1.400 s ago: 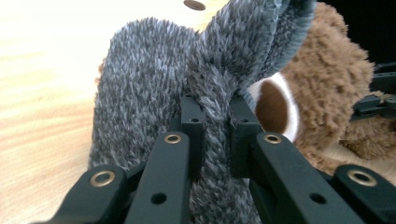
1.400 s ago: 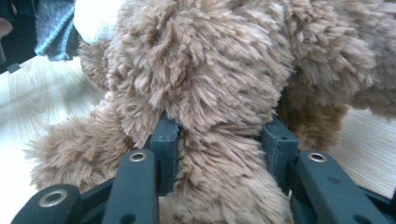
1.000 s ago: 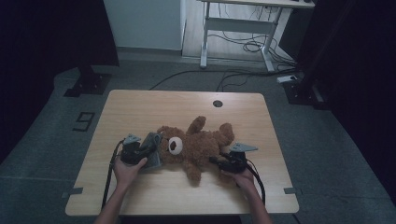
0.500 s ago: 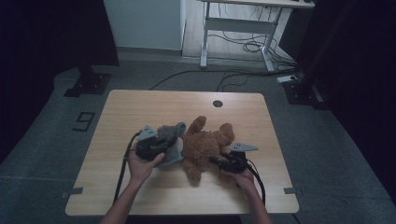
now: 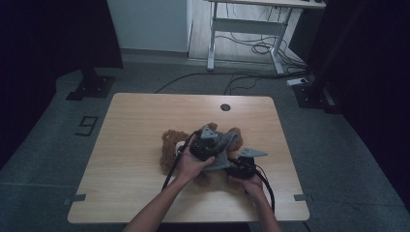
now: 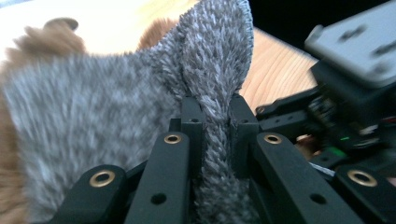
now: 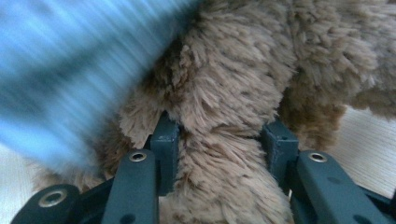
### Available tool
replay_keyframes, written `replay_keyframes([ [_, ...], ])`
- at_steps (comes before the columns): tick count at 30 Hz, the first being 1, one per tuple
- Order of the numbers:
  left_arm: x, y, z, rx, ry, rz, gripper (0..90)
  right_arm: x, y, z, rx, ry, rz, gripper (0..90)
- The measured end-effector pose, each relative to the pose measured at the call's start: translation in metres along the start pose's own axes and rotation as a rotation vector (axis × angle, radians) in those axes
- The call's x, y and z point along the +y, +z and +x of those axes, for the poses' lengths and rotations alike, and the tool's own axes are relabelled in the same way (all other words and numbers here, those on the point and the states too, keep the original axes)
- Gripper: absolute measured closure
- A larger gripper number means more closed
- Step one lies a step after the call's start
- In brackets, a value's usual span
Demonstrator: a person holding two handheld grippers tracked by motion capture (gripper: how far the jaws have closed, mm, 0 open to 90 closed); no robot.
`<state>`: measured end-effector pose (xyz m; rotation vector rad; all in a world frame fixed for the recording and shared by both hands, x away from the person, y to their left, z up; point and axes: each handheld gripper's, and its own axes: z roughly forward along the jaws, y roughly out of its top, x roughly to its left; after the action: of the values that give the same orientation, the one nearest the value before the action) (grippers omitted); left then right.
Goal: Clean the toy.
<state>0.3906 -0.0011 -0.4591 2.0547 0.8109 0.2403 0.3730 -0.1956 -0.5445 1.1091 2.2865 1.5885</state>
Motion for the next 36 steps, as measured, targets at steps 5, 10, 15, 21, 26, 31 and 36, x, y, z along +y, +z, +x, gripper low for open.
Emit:
replay_keyframes([
  [5,-0.008,-0.004,0.008,-0.012,-0.030,-0.031,79.8,0.000,0.000,-0.001,0.000,0.013,0.009,57.6],
  [10,-0.012,-0.017,0.013,0.039,-0.008,-0.031,79.8,0.000,0.000,-0.001,0.001,0.008,0.007,57.6],
  [15,-0.020,-0.038,0.023,0.129,0.026,-0.021,79.7,0.000,0.000,-0.002,0.005,0.017,0.009,57.7],
  [21,-0.036,-0.066,0.048,0.140,-0.028,-0.040,79.6,0.000,0.000,-0.001,0.006,0.015,0.014,57.0],
  [26,-0.042,-0.076,0.053,0.136,-0.037,-0.060,79.4,-0.001,0.000,0.001,0.002,0.009,0.024,55.3],
  [31,-0.044,-0.089,0.053,0.159,-0.027,-0.090,79.3,-0.001,0.000,0.000,0.013,0.017,0.033,55.6],
  [36,-0.046,-0.110,0.065,0.193,-0.054,-0.127,79.4,-0.001,0.000,0.000,0.016,0.019,0.033,55.8],
])
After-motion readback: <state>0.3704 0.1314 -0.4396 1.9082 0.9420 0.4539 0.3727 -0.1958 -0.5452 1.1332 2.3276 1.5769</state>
